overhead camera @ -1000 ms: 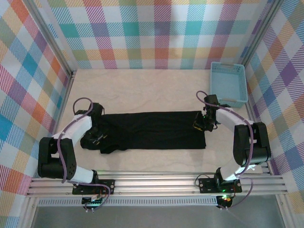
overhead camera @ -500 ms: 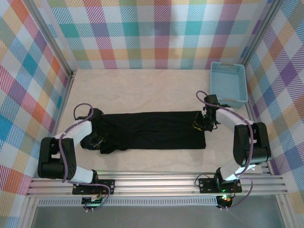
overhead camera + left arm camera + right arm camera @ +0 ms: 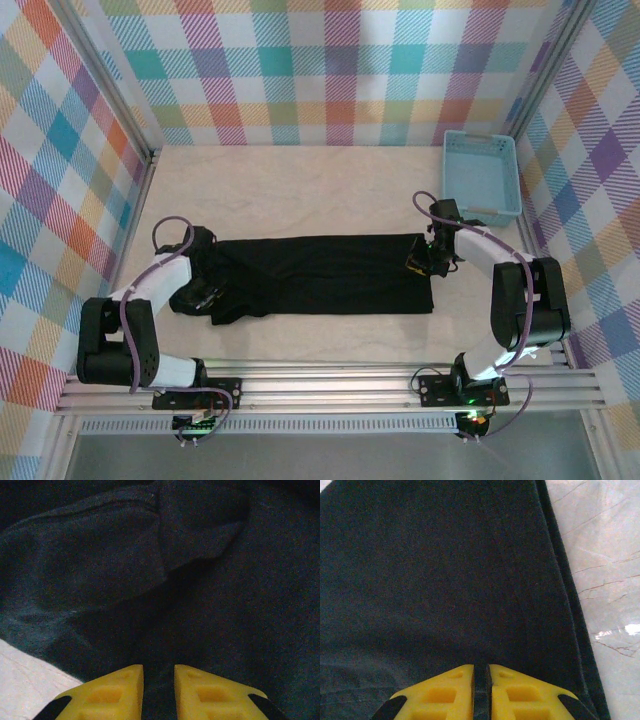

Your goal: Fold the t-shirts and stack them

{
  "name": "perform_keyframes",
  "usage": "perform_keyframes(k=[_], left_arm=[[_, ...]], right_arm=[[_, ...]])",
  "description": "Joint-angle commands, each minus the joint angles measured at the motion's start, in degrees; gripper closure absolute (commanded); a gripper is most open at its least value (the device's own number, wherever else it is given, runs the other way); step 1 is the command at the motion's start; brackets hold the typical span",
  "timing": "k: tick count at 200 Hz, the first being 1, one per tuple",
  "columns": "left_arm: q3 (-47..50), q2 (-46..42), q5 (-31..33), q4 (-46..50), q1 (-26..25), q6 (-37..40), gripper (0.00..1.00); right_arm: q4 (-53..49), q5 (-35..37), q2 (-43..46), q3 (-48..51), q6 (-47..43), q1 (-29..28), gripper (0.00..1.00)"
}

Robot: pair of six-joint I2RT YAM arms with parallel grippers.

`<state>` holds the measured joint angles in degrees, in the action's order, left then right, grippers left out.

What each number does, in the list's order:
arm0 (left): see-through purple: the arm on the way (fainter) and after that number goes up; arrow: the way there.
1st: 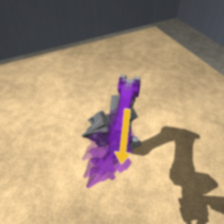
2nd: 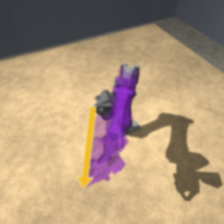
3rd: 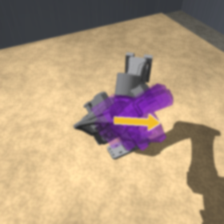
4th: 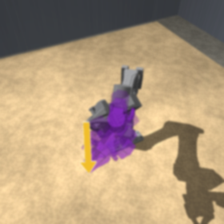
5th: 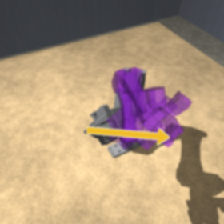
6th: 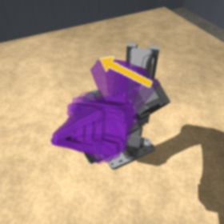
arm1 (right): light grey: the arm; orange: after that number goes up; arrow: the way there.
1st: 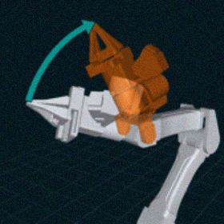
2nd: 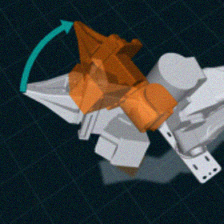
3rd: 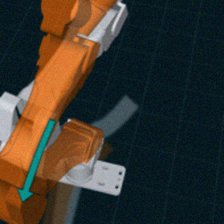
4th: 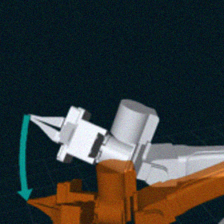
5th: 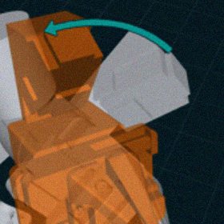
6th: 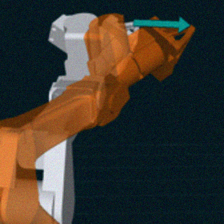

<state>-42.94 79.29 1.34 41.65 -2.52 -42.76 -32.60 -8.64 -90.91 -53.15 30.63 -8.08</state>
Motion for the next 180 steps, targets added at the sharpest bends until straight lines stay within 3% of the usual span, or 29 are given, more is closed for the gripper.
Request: perform_keyframes(k=[1,42,72,113,180], left_arm=[[0.14,-0.73,0.83,1.16,0.23,0.65,0.74],[1.76,0.58,0.39,-1.22,0.23,0.94,0.71],[2.16,1.3,-1.23,-2.71,0.15,0.89,0.77],[1.19,-2.22,-0.33,-0.53,0.15,0.76,1.0],[-2.51,-7.3,2.34,5.23,0.22,1.39,1.0]], right_arm=[[-0.9,-0.63,0.09,-1.39,-0.93,0.08,0.84],[-0.6,-1.2,-0.49,-1.52,-0.72,0.08,0.84],[-0.77,-1.07,-0.43,-1.7,-0.84,0.08,0.84],[-0.63,-0.86,-0.74,-1.53,-0.77,0.1,0.84],[-0.67,-0.85,-1.06,-1.69,-0.65,0.08,0.84]])
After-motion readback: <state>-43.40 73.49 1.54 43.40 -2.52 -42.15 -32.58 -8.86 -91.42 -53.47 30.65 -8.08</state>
